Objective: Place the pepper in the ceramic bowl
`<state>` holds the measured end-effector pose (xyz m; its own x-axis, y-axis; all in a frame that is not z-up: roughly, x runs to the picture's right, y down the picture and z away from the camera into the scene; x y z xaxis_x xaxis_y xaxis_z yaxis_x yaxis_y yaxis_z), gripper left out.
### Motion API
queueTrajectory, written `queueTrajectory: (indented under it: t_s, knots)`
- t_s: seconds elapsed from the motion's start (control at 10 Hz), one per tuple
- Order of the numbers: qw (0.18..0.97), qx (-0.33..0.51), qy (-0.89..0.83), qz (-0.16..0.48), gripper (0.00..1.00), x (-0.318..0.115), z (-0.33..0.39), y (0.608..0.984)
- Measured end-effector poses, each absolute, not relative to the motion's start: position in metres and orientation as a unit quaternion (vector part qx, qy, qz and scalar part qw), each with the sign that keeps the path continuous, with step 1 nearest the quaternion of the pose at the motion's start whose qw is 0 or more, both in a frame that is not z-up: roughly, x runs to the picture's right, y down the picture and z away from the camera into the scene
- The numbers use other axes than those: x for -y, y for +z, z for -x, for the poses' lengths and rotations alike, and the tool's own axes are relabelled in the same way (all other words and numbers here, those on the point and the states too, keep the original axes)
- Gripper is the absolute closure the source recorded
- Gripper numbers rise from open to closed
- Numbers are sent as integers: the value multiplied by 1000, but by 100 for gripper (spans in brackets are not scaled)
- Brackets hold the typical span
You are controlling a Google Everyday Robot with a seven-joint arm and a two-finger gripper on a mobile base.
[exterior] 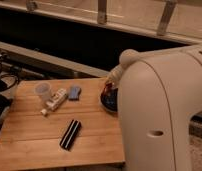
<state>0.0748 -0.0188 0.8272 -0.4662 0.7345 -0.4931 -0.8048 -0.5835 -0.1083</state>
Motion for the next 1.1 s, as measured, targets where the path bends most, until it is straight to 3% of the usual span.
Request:
queueTrajectory:
  t_s: [0.4, 0.5, 1.1]
  knots:
    - [299, -127, 911, 255, 99, -12, -125, 859]
    - [280, -134, 917, 251, 94, -15, -123, 862]
    - [333, -130, 894, 269, 35, -10, -115, 861]
